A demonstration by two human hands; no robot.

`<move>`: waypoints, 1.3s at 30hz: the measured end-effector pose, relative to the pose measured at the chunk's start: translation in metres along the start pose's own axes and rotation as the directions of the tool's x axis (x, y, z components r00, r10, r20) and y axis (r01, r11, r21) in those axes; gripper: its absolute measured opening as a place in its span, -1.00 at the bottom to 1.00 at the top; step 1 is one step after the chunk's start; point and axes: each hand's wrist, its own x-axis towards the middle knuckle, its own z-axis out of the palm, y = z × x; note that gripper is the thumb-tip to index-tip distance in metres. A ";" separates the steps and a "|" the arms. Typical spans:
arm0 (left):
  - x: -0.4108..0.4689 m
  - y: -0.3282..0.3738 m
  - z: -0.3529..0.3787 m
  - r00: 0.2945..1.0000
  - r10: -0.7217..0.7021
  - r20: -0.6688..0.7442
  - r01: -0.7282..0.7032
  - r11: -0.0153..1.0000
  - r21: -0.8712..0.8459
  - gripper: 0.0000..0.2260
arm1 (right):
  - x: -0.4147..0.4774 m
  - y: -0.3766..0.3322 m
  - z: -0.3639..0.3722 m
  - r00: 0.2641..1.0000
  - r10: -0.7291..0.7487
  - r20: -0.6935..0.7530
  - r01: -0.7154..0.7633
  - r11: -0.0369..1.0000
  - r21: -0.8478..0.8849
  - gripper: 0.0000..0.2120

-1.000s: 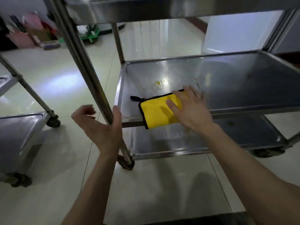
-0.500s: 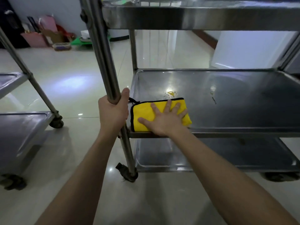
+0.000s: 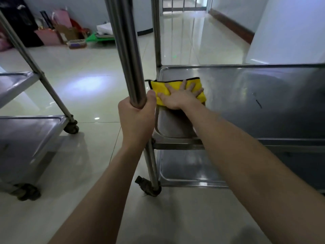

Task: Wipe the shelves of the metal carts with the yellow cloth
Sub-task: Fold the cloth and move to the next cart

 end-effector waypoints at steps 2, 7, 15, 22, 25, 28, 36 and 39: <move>-0.002 0.005 0.001 1.000 -0.018 -0.009 0.018 1.000 -0.002 -0.55 | -0.040 0.002 0.015 0.997 -0.074 -0.006 0.074 0.997 -0.021 -0.19; -0.005 0.013 0.000 0.999 -0.049 -0.001 0.049 0.999 0.001 -0.53 | -0.125 0.014 0.037 0.985 -0.168 0.032 0.169 0.984 -0.051 -0.28; -0.006 0.008 -0.003 0.997 -0.061 0.047 0.061 0.998 0.003 -0.74 | -0.137 0.140 0.008 0.995 -0.052 0.085 0.048 0.998 0.046 -0.18; -0.008 -0.004 0.000 0.998 -0.007 0.060 0.011 0.998 -0.058 -0.61 | -0.034 0.157 -0.019 0.979 0.192 0.069 -0.195 0.980 0.047 0.17; -0.010 -0.006 0.003 0.998 0.027 0.057 -0.024 0.998 -0.050 -0.61 | 0.023 0.122 -0.030 0.988 0.150 0.030 -0.150 0.989 0.006 0.07; -0.007 -0.005 0.006 0.999 0.022 0.047 -0.020 0.998 -0.054 -0.61 | 0.048 0.071 -0.026 1.000 0.019 0.019 -0.019 1.000 -0.019 -0.06; -0.006 0.002 0.006 0.999 -0.034 0.043 0.036 0.998 -0.055 -0.62 | -0.080 0.024 0.023 0.963 -0.269 0.020 0.270 0.962 -0.051 -0.23; -0.009 0.007 0.006 0.997 -0.046 0.054 0.049 0.998 -0.040 -0.64 | -0.144 0.054 0.039 0.949 -0.314 0.003 0.314 0.949 -0.010 -0.27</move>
